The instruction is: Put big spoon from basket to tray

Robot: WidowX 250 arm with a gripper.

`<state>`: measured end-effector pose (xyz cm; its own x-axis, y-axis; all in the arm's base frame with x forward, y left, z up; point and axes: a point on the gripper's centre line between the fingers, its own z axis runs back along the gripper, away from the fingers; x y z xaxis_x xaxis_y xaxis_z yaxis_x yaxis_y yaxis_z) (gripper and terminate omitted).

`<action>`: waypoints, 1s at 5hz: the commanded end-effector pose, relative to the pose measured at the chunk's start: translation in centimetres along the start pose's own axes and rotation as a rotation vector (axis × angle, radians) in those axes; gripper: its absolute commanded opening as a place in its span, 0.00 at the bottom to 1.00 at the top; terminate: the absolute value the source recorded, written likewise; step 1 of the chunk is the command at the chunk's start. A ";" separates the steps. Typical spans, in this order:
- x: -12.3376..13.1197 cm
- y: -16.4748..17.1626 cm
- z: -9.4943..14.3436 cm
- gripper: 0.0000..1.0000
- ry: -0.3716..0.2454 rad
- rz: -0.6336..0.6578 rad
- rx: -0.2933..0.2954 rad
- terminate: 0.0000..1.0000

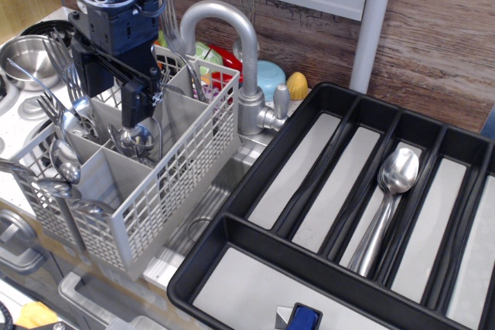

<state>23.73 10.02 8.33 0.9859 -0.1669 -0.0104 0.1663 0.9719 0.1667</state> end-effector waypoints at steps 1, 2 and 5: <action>0.0 0.0 0.0 1.00 0.000 0.000 0.000 0.00; -0.9 1.4 1.2 1.00 0.014 0.181 0.112 0.00; -4.2 2.0 0.6 1.00 0.052 0.688 0.031 0.00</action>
<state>19.76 12.15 8.04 0.8460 0.5330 0.0124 -0.5273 0.8332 0.1663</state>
